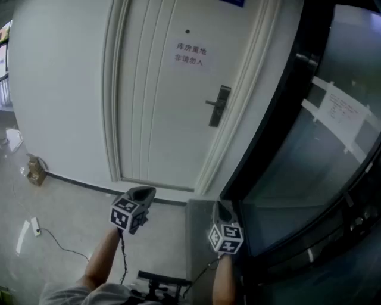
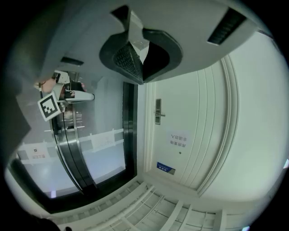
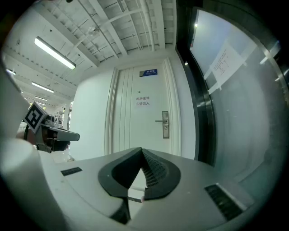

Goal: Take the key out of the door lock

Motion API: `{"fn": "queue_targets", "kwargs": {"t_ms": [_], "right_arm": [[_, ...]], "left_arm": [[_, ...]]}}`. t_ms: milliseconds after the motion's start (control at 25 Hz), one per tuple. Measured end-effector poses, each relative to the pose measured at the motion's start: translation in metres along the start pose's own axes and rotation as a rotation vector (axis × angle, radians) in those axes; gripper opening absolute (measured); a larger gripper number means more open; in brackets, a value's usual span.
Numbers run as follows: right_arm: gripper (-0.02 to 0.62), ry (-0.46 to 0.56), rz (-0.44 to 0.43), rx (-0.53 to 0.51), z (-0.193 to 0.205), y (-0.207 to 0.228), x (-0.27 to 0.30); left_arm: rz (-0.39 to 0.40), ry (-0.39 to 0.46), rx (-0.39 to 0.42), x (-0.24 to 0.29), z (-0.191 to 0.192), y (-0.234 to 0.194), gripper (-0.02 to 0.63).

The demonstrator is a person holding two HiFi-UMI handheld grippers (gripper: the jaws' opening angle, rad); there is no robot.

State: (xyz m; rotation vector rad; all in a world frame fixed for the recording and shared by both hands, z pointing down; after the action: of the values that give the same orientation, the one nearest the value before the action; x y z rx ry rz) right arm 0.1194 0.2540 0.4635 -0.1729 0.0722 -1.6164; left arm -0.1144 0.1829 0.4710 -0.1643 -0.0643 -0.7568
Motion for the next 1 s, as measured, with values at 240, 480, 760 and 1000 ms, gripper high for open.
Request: {"fn": "queue_targets", "kwargs": {"t_ms": [240, 480, 760, 1000], "right_arm": [[0.011, 0.027, 0.009, 0.013, -0.007, 0.009, 0.004], [0.012, 0.04, 0.006, 0.038, -0.007, 0.015, 0.0], [0.012, 0.028, -0.001, -0.005, -0.004, 0.025, -0.005], [0.012, 0.02, -0.024, -0.028, 0.004, 0.035, -0.006]], "left_arm": [[0.007, 0.008, 0.007, 0.007, -0.006, 0.003, -0.008], [0.003, 0.006, 0.003, 0.011, -0.005, 0.006, -0.008], [-0.005, 0.003, 0.007, 0.017, -0.005, 0.021, -0.008], [-0.037, 0.01, 0.001, 0.023, -0.001, 0.03, -0.008]]}}
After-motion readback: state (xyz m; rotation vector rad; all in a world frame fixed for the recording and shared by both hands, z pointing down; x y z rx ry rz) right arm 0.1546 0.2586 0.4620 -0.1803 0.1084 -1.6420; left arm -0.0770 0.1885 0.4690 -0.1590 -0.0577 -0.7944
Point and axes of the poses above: the fingertips, and each gripper's own axes: x forward along the fingers, y to its right, z out of its underside, the point moved 1 cm from there along -x, backward along the fingers, and after that the axes turned 7 degrees about -x, right-handed, at the moved point
